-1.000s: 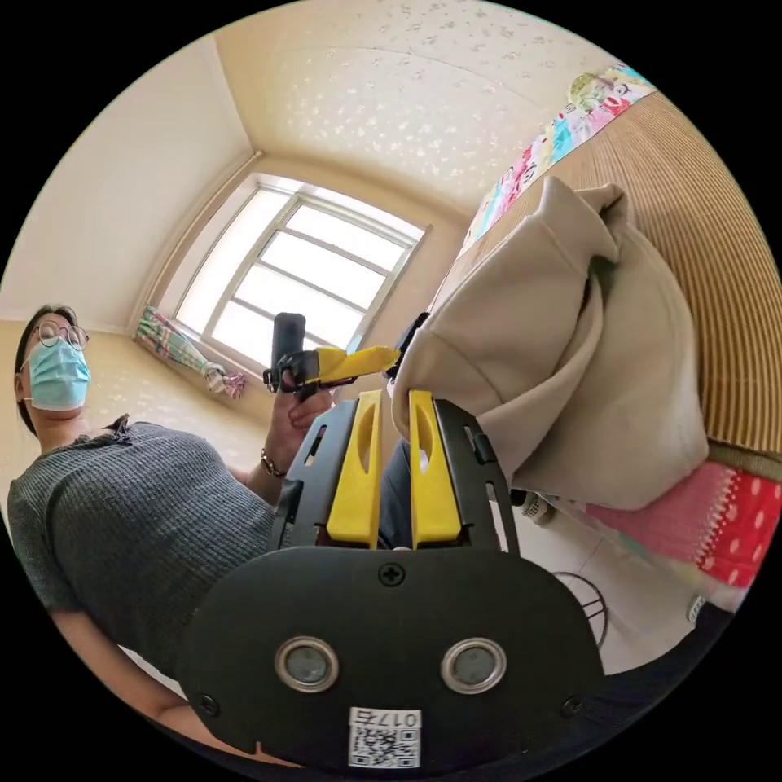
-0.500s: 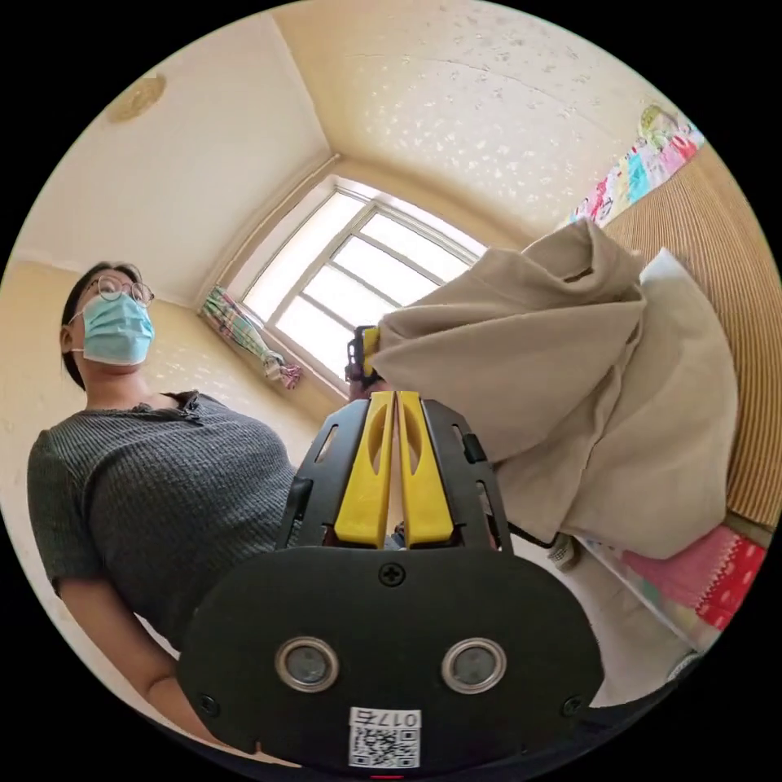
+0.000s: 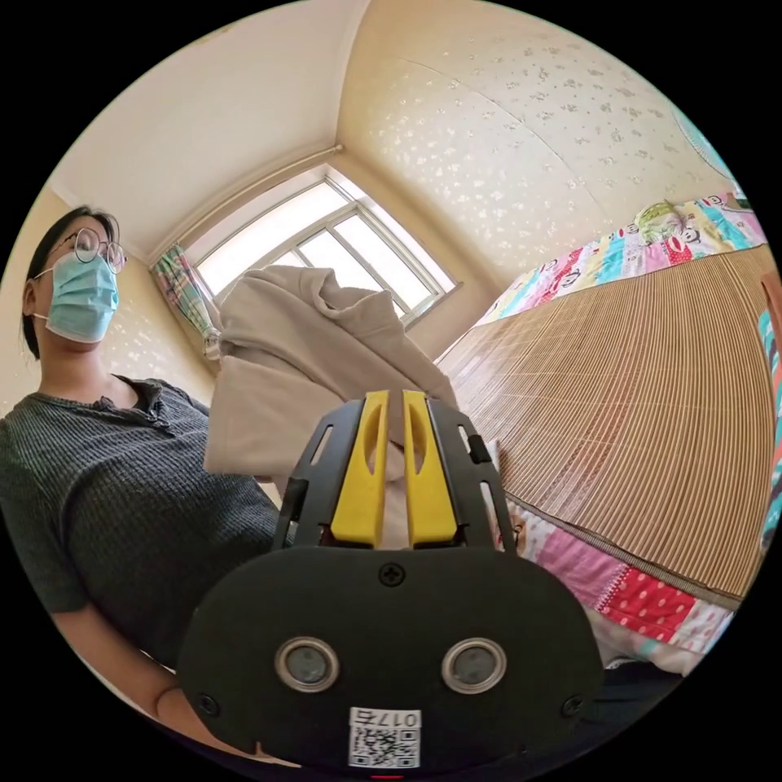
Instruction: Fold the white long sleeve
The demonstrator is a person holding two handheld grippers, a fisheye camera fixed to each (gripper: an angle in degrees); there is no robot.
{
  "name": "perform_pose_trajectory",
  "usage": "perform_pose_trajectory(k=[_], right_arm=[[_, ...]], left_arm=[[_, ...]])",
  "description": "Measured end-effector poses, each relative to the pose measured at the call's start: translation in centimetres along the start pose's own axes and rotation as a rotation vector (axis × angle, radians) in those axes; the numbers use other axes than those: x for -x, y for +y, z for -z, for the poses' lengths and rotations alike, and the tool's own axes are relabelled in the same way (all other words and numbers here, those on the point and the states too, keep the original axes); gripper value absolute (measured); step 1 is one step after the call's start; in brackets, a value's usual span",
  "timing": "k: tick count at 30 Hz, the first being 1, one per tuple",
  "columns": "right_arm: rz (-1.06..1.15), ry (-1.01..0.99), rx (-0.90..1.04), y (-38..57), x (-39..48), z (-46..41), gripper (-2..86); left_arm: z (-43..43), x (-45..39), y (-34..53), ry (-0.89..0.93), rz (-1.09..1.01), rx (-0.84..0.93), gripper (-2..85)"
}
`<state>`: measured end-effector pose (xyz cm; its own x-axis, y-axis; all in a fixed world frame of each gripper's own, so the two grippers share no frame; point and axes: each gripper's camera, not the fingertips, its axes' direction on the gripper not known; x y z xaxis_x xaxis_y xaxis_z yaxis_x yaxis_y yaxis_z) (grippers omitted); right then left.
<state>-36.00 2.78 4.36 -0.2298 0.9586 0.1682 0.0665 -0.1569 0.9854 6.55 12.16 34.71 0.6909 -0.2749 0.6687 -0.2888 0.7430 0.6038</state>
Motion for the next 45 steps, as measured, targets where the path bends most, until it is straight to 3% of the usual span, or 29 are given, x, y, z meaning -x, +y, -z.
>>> perform_pose_trajectory(k=[8, 11, 23, 29, 31, 35, 38, 40, 45], right_arm=[[-0.055, 0.055, 0.173, 1.0, -1.5, -5.3, 15.0], [-0.074, 0.128, 0.172, 0.7, -2.4, -6.6, 16.7], [-0.066, -0.050, 0.041, 2.5, -4.9, -3.5, 13.4], [-0.042, -0.195, 0.134, 4.4, -4.4, -9.9, 11.7], [-0.042, -0.199, 0.173, 5.0, -4.2, -12.3, 7.0], [-0.048, -0.092, 0.092, 5.1, -3.5, -11.8, 3.4], [-0.036, 0.109, -0.019, 3.3, -1.2, -9.0, 2.6], [-0.049, 0.354, -0.189, 1.3, 2.3, -6.0, 2.3], [0.050, 0.763, -0.467, -2.8, 13.4, -3.7, 2.0]], left_arm=[[-5.1, 2.1, 1.7, 0.270, 0.026, 0.033, -0.3], [-5.5, 2.9, 2.9, 0.260, 0.103, 0.030, -0.3], [-1.9, -0.1, 4.6, 0.305, 0.011, -0.118, -0.4], [-1.8, 2.0, 6.1, 0.353, 0.042, -0.156, -0.3], [-1.9, 2.2, 6.3, 0.347, 0.055, -0.149, -0.3], [-1.0, 0.6, 5.7, 0.276, 0.039, -0.124, -0.3], [0.3, -1.6, 4.8, 0.149, 0.049, -0.085, -0.2], [1.2, -3.3, 4.0, 0.007, 0.063, -0.042, -0.2], [2.0, -8.0, -0.4, -0.575, 0.131, 0.314, 0.0]])
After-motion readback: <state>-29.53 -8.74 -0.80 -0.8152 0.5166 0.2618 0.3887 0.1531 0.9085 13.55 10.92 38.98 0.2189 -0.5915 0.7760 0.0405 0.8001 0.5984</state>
